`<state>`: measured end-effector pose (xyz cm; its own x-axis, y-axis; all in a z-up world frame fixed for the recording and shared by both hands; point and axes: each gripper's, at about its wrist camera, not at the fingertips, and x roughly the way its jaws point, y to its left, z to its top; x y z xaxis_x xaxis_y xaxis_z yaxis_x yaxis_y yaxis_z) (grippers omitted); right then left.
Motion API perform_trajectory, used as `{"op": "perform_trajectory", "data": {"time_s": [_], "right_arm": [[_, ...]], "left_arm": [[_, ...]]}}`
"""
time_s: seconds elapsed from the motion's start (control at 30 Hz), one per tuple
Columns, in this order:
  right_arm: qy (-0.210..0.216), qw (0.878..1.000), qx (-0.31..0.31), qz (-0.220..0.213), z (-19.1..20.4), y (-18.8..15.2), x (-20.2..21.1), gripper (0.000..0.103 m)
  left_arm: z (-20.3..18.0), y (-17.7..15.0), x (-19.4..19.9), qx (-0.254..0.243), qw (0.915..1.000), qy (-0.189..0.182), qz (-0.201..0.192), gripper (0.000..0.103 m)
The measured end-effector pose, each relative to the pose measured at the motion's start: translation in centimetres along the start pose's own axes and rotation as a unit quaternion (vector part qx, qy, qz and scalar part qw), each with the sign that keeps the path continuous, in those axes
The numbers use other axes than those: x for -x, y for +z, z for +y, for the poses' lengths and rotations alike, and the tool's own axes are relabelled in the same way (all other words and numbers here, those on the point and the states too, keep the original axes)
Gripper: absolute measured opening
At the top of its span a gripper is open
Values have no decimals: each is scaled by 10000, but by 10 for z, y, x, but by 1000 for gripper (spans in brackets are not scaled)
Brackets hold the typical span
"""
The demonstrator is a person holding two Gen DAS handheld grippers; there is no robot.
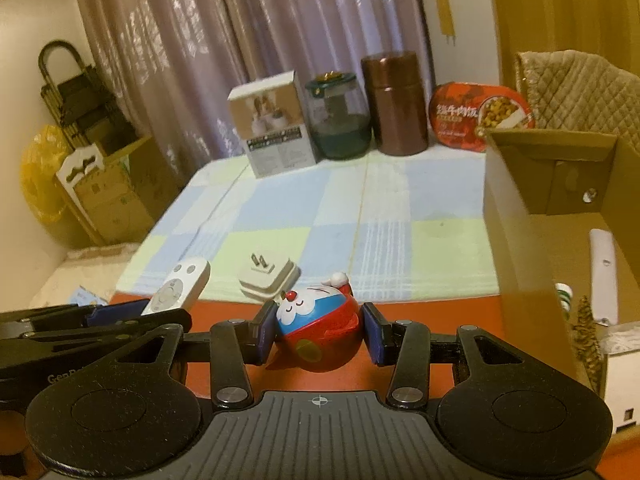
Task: Organize rigid objects
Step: 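Carry the Midea remote and Doraemon figure over the cardboard box with both tools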
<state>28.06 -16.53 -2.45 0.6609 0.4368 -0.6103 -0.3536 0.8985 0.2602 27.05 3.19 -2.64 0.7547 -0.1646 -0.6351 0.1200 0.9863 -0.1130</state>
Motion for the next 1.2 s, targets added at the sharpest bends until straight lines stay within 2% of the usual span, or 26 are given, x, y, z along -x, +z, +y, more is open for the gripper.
{"op": "perform_trajectory", "data": {"time_s": [0.23,0.7,1.2], "right_arm": [[-46,9997,56,-227,-1,12,34,42],[-266,9978,16,-611,-30,31,110,42],[-670,9943,-240,-793,-96,27,165,42]], "left_arm": [[-24,13,26,-37,9998,-38,-197,35],[-75,22,68,-141,9990,-273,-321,35],[-139,33,77,-421,9970,-557,-335,35]]}}
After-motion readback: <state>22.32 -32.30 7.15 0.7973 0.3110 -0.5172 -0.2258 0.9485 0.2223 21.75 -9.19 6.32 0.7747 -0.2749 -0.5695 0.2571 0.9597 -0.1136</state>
